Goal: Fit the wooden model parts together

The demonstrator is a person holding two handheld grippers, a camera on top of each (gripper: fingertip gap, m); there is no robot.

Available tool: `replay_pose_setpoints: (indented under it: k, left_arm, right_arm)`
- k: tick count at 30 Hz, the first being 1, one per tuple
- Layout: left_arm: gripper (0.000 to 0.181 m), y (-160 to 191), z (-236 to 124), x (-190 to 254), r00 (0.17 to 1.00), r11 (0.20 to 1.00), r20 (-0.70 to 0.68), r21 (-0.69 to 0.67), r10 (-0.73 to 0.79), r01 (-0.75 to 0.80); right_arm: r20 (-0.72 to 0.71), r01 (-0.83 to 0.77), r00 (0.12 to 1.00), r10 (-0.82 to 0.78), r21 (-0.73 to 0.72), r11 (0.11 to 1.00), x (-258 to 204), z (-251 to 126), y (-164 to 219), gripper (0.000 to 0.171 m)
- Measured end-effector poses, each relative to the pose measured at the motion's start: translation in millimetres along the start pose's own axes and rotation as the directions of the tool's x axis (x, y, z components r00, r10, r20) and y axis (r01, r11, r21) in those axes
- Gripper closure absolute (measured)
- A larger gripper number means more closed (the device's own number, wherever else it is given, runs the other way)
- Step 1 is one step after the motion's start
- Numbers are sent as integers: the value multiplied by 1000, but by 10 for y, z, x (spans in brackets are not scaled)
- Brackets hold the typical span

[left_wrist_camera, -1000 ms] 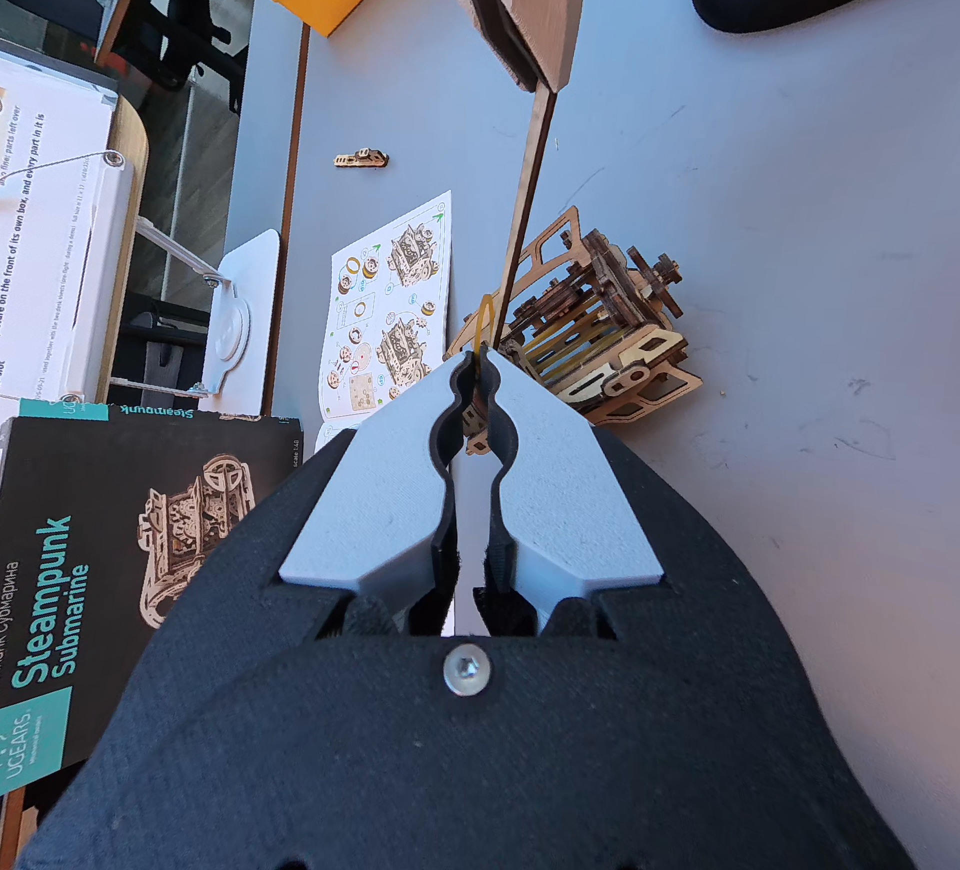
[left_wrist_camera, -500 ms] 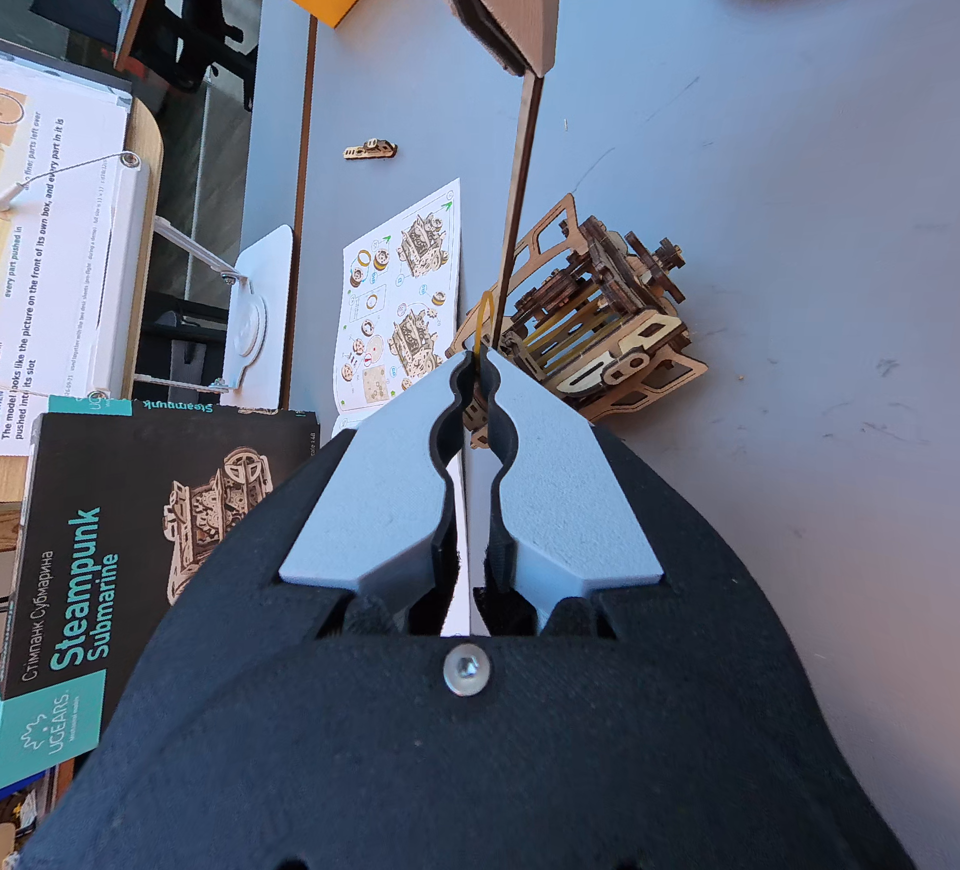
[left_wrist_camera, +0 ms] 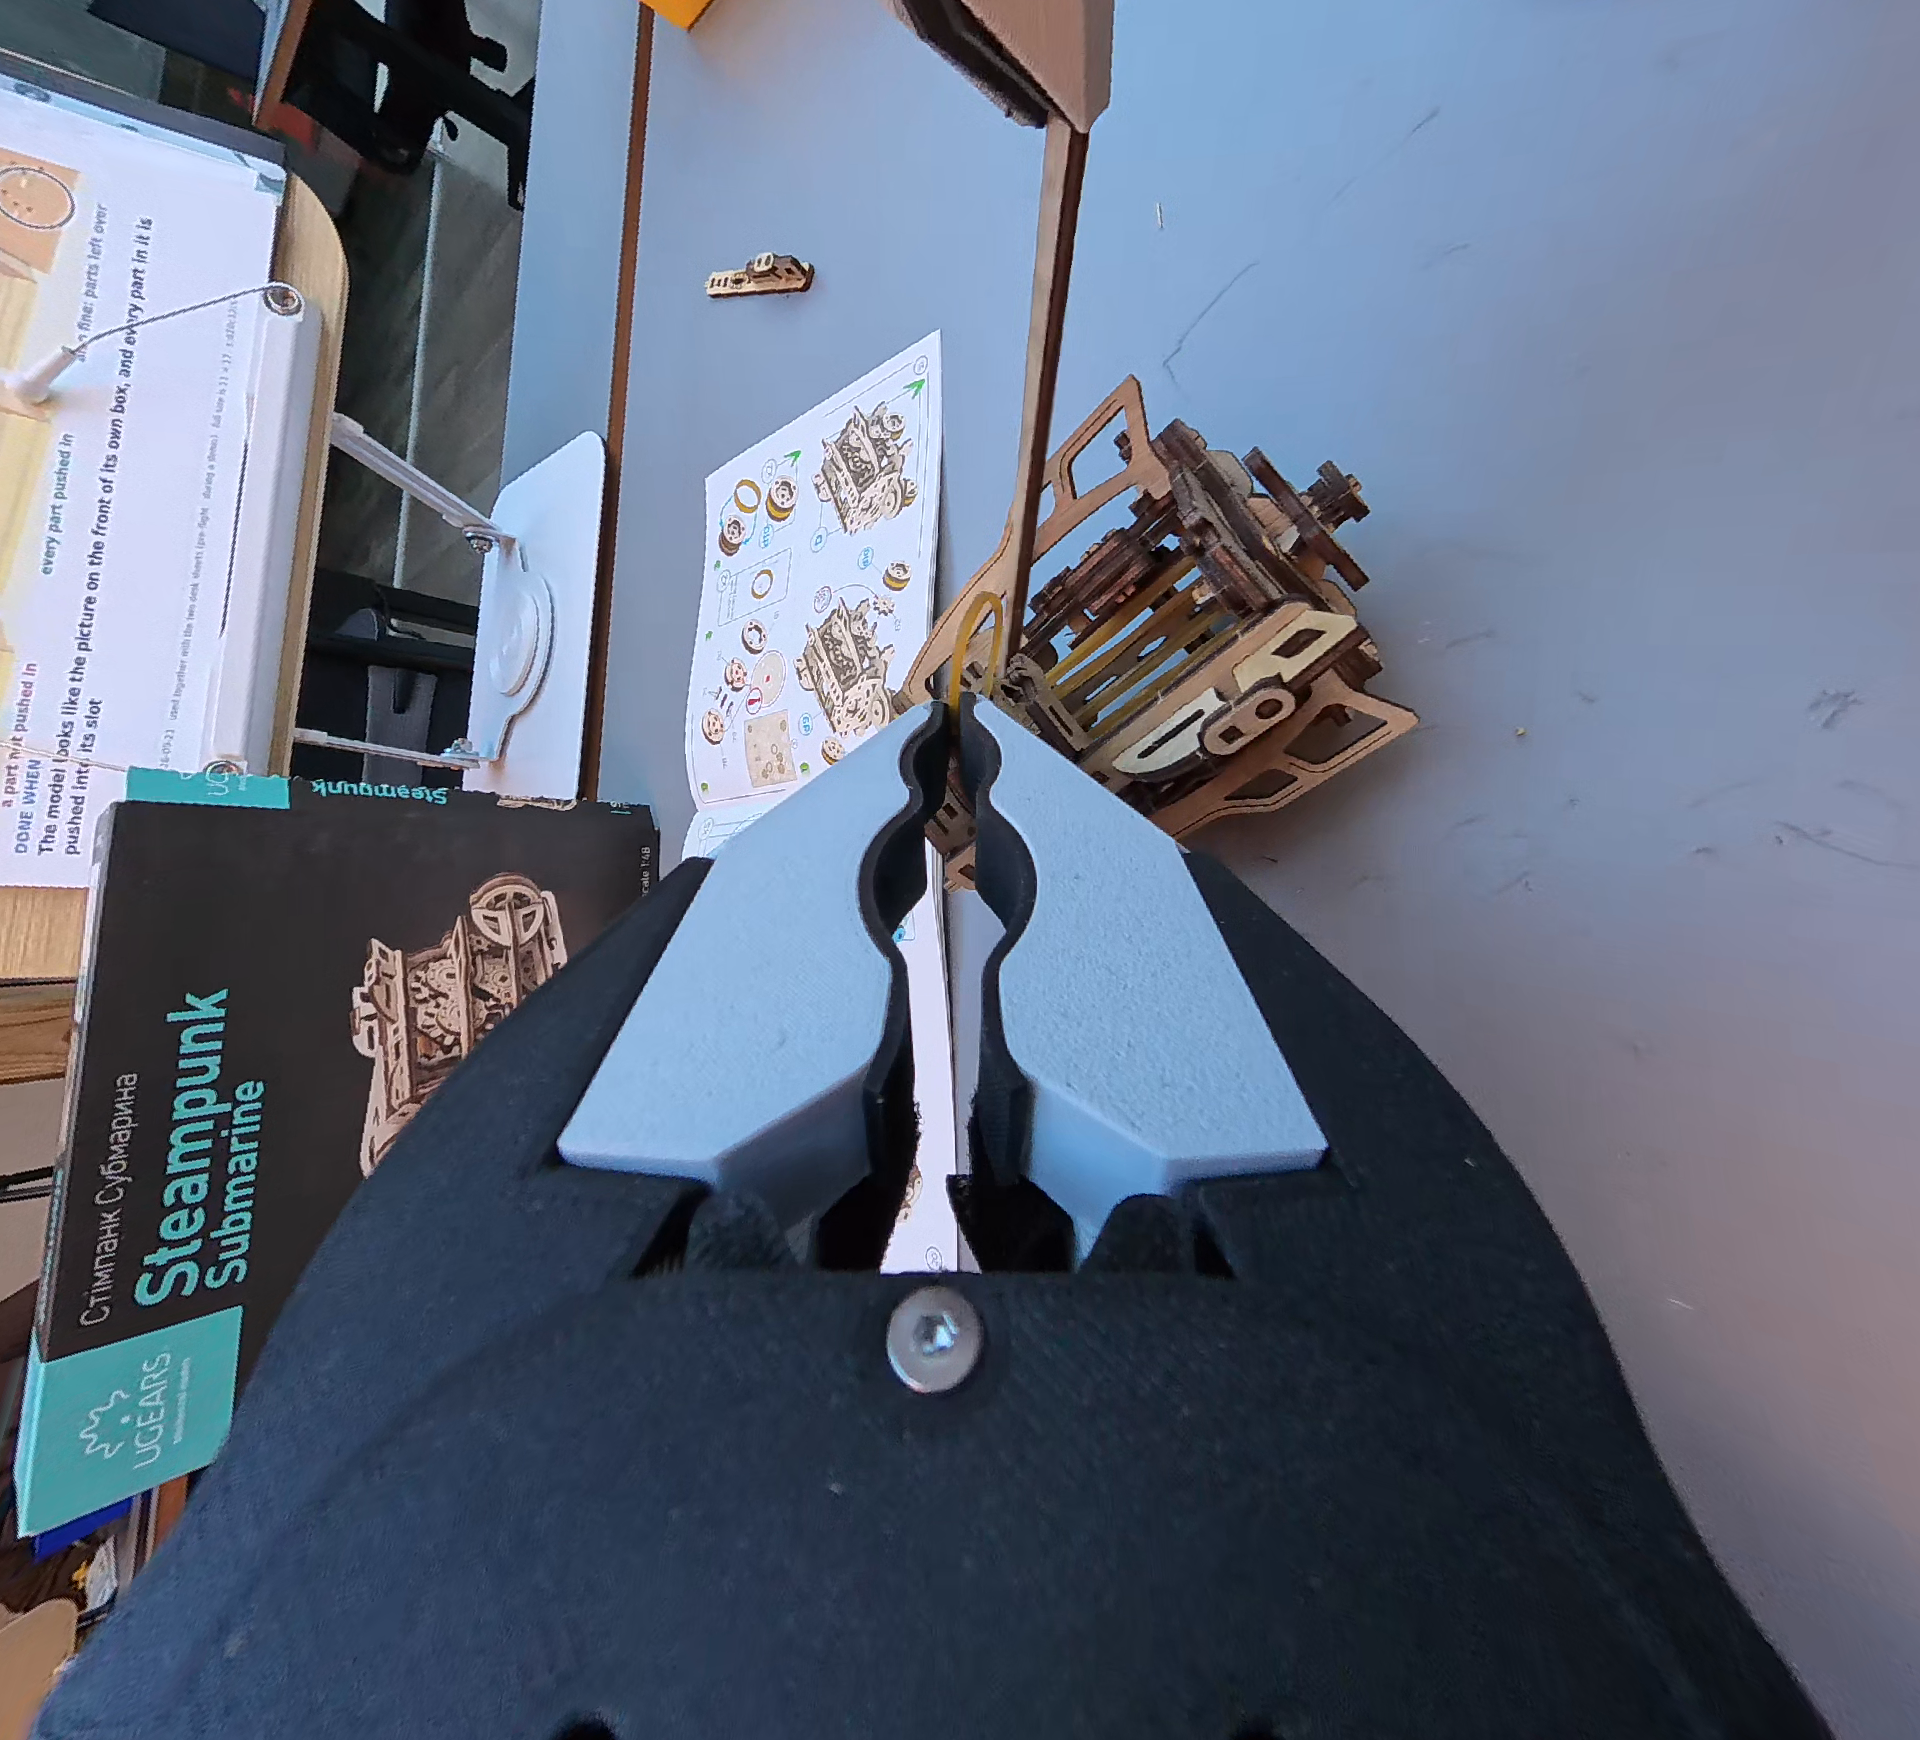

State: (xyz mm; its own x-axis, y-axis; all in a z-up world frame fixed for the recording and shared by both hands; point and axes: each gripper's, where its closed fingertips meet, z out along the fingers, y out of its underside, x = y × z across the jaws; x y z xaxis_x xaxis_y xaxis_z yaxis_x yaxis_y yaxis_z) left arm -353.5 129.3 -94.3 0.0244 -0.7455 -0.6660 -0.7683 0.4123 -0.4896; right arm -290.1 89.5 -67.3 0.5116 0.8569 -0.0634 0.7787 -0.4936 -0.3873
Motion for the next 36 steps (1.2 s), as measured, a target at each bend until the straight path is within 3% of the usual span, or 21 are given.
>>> replay_pose_setpoints:
  k: [36]
  left_arm:
    - [181, 20, 18, -14, 1000, 1000, 8, -10, -6, 6]
  right_arm:
    - [-68, 59, 996, -54, 73, 996, -42, -22, -75, 165]
